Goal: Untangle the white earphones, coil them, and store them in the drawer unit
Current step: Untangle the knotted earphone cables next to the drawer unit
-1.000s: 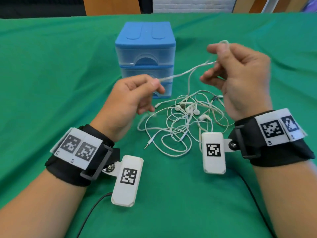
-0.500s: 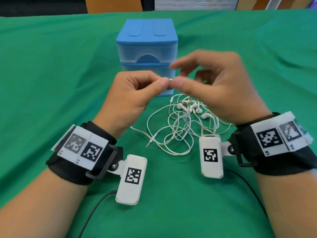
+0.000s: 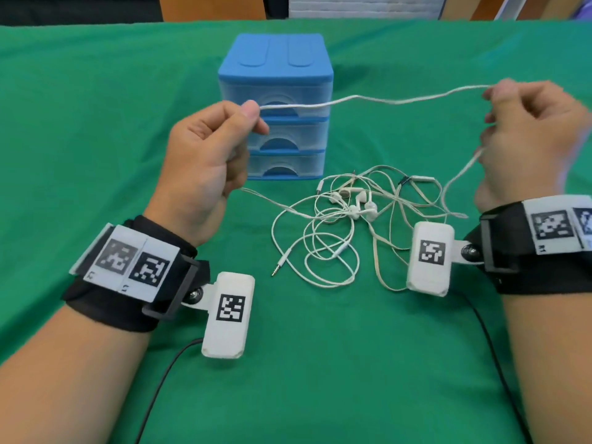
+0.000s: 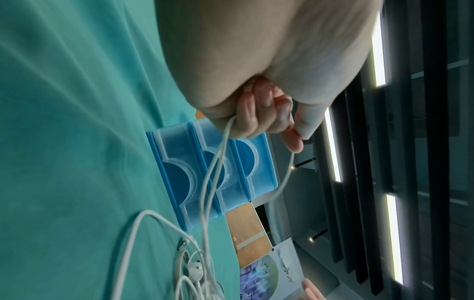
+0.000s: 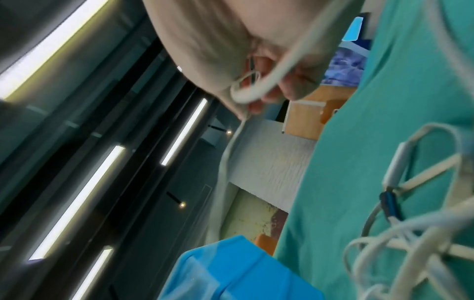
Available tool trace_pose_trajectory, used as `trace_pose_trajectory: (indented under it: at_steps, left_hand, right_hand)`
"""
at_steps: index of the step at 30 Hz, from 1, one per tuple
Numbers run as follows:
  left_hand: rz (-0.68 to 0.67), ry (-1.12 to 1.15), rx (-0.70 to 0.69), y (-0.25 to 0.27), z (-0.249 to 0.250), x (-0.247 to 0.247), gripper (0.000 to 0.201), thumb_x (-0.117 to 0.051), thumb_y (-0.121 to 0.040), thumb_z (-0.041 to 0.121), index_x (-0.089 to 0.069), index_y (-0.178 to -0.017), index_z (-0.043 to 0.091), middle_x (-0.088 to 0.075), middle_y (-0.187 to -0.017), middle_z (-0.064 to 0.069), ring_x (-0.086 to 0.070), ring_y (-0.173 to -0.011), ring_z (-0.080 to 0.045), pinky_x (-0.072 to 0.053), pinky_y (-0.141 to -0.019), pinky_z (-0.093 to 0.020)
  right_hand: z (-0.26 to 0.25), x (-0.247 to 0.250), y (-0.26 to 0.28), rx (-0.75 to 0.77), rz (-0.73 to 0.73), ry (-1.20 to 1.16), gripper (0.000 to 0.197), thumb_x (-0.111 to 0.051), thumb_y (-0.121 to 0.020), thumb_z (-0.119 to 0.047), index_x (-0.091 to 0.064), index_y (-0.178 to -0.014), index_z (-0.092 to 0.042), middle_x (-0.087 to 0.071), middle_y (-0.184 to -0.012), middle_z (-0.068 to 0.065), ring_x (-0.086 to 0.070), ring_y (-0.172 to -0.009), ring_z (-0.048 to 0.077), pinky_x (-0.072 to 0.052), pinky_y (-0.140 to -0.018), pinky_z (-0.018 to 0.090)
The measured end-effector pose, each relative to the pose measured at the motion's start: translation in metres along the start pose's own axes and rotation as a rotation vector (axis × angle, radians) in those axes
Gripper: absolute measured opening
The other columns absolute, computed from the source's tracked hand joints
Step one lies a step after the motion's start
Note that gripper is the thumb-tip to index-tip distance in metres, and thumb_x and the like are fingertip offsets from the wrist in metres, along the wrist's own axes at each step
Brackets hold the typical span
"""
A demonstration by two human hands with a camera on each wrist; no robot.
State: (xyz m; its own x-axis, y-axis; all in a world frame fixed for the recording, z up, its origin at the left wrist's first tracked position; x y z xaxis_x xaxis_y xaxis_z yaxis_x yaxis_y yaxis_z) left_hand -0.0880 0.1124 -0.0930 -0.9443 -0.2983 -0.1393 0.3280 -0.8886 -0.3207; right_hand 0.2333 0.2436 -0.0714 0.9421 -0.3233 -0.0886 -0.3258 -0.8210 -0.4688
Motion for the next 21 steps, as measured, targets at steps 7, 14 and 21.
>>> trace_pose_trajectory:
  at_steps: [7, 14, 21]
  left_hand:
    - [-0.031, -0.18, -0.096, 0.005, 0.007, -0.014, 0.018, -0.06, -0.1, 0.018, -0.07, -0.087, 0.009, -0.039, -0.045, 0.016, -0.02, -0.043, -0.009, -0.015, -0.045, -0.025]
    - [-0.197, -0.313, -0.177, 0.014, 0.011, -0.041, 0.012, -0.058, -0.098, 0.003, -0.068, -0.1, -0.002, -0.053, -0.047, 0.024, -0.047, -0.044, 0.008, -0.033, -0.051, -0.002]
    - [-0.145, -0.246, -0.105, 0.008, 0.003, -0.031, 0.016, -0.065, -0.096, 0.016, -0.071, -0.083, 0.011, -0.04, -0.048, 0.012, -0.023, -0.044, -0.011, -0.019, -0.044, -0.022]
  right_hand:
    - [-0.031, -0.038, 0.028, 0.155, -0.263, 0.084, 0.023, -0.071, -0.08, -0.027, -0.076, -0.103, -0.026, -0.071, -0.097, 0.001, -0.051, -0.075, 0.007, -0.044, -0.074, 0.025]
    - [-0.041, -0.099, 0.104, 0.096, -1.001, 0.066, 0.038, -0.07, -0.091, -0.009, -0.065, -0.128, -0.013, -0.071, -0.115, 0.002, -0.059, -0.055, 0.016, -0.044, -0.05, 0.018]
    - [-0.036, -0.094, 0.087, 0.129, -0.876, 0.057, 0.021, -0.061, -0.098, -0.02, -0.073, -0.082, -0.012, -0.035, -0.054, 0.001, -0.026, -0.048, 0.016, -0.02, -0.047, 0.029]
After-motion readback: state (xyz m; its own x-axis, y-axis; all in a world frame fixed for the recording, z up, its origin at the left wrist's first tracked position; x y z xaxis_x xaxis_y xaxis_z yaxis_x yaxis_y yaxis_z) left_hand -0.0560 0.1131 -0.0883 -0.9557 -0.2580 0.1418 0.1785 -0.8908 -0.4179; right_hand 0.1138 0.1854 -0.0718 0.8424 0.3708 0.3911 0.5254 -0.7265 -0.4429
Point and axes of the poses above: each hand's wrist, its own y-axis away from the middle knuckle, its own x-axis out of the back of the hand, z = x × y, the point moved 8 cm from there along -y, towards the middle knuckle
